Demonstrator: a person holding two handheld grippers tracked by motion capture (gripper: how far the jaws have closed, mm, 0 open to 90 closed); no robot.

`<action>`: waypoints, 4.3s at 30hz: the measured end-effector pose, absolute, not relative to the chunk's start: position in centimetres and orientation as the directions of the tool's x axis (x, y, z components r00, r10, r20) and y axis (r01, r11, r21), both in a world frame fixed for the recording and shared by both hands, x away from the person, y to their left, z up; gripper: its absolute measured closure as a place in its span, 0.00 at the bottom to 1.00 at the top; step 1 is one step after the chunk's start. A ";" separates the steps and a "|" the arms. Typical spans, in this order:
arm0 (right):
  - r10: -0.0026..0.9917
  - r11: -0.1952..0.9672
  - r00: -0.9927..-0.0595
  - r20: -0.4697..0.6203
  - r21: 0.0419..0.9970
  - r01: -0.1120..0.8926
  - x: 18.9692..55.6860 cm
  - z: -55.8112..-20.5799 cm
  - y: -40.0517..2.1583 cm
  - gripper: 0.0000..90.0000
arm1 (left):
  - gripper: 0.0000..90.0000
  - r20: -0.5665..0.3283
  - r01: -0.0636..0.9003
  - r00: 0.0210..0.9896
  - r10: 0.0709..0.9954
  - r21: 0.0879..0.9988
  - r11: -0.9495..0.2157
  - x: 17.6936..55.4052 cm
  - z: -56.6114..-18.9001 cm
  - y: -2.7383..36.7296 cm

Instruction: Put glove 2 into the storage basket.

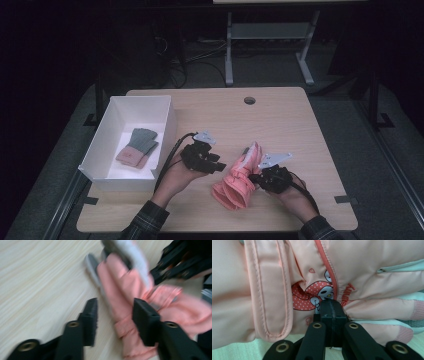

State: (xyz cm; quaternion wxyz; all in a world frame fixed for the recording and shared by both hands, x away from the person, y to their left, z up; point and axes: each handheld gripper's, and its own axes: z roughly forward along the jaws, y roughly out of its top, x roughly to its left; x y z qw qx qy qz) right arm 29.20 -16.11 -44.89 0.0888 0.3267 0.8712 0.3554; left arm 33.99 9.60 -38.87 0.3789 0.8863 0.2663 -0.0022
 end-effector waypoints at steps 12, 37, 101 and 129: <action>0.630 0.529 -0.771 0.089 0.679 0.510 29.3 -44.9 -16.3 1.00 | 0.33 -0.240 0.471 0.870 0.430 0.660 -0.585 34.9 -39.6 5.0; 0.629 0.519 -0.769 0.116 0.674 0.526 29.4 -45.3 -16.5 1.00 | 0.16 -0.396 0.583 0.812 0.428 0.537 -0.610 36.5 -45.4 3.7; 0.756 0.339 -0.641 0.133 0.759 0.556 26.3 -45.1 -24.3 0.12 | 0.65 -0.524 0.652 0.758 0.388 0.602 -0.461 36.9 -37.8 8.9; 0.770 0.348 -0.627 0.117 0.747 0.566 26.6 -46.1 -24.4 0.12 | 0.64 -0.402 0.660 0.711 0.577 0.666 -0.348 37.1 -27.2 20.0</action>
